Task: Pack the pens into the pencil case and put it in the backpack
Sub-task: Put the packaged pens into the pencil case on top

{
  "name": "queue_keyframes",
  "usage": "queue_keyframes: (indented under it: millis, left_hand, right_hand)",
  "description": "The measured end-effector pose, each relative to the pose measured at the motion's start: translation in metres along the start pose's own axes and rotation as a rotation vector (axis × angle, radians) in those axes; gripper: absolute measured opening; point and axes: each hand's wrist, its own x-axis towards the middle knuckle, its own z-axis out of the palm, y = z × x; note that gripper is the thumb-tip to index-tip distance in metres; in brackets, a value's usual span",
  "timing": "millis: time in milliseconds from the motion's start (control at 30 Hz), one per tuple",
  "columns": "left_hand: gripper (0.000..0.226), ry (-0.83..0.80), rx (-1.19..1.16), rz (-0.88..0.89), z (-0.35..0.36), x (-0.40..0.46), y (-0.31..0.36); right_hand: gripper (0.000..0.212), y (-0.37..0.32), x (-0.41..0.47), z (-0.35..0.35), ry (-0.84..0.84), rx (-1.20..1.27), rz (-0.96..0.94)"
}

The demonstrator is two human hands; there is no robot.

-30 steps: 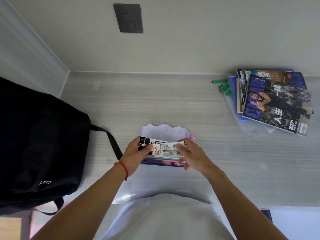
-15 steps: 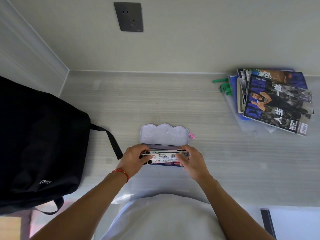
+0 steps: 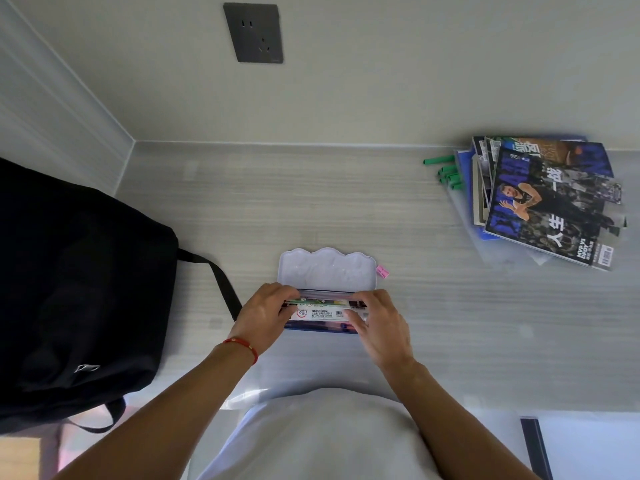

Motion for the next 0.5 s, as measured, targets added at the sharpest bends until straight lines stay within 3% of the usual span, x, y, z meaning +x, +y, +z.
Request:
queue_keyframes:
  millis: [200,400,500]
  left_hand:
    - [0.019,-0.004,0.13,0.178,-0.002,-0.006,0.005]
    - [0.037,-0.044,0.124,0.164,-0.002,-0.005,0.008]
    - [0.036,-0.053,0.114,0.152,-0.001,-0.002,0.008]
  right_hand:
    - [0.03,0.008,-0.008,0.0,0.032,0.067,-0.083]
    - [0.026,0.017,-0.004,-0.006,0.142,0.142,-0.071]
    - [0.024,0.018,-0.002,-0.007,0.117,0.147,-0.131]
